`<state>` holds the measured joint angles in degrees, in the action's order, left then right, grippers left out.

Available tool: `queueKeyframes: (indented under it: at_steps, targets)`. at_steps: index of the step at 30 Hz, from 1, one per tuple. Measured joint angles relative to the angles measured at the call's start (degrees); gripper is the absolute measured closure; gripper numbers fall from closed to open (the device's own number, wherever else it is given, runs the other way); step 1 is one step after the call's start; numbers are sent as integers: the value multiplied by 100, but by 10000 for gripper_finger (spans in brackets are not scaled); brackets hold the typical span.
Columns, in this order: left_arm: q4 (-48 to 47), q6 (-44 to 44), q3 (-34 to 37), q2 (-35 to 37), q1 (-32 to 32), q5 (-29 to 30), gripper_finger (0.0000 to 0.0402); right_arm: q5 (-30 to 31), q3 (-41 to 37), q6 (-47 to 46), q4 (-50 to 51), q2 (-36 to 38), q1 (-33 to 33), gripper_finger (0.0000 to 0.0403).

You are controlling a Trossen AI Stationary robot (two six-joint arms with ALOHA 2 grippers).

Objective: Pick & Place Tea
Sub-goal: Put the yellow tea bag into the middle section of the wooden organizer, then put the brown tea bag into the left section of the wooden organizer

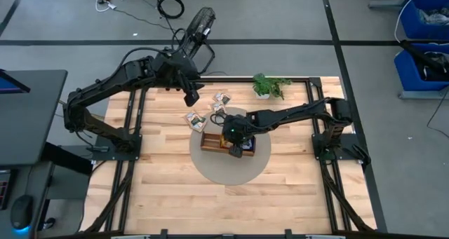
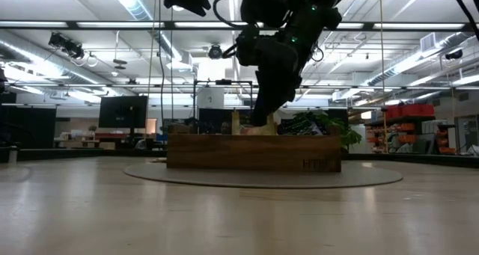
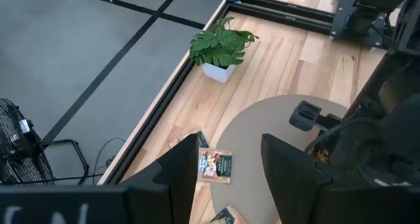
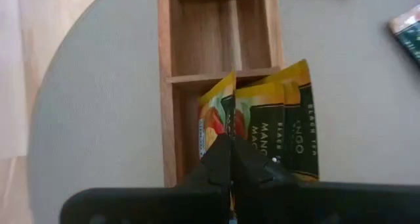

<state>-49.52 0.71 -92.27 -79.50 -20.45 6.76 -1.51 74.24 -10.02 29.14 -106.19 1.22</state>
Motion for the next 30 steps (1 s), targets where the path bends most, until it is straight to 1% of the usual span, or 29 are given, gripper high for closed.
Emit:
queueKeyframes:
  at_steps: [4,8,13,19,23,30]
  targets:
    - [-12,0,0,0,-1,0,229,317,0,2,-3,0,-51,402]
    - [-11,0,0,0,0,0,229,211,0,0,3,0,-77,390]
    - [-9,0,0,0,-1,0,229,200,0,-1,8,0,-91,358]
    - [-11,0,0,0,0,0,229,214,0,0,34,104,-91,307]
    - [-9,0,0,-1,-1,0,229,439,0,3,57,297,-57,277]
    - [-38,-7,0,0,-2,0,229,478,0,1,151,720,70,247]
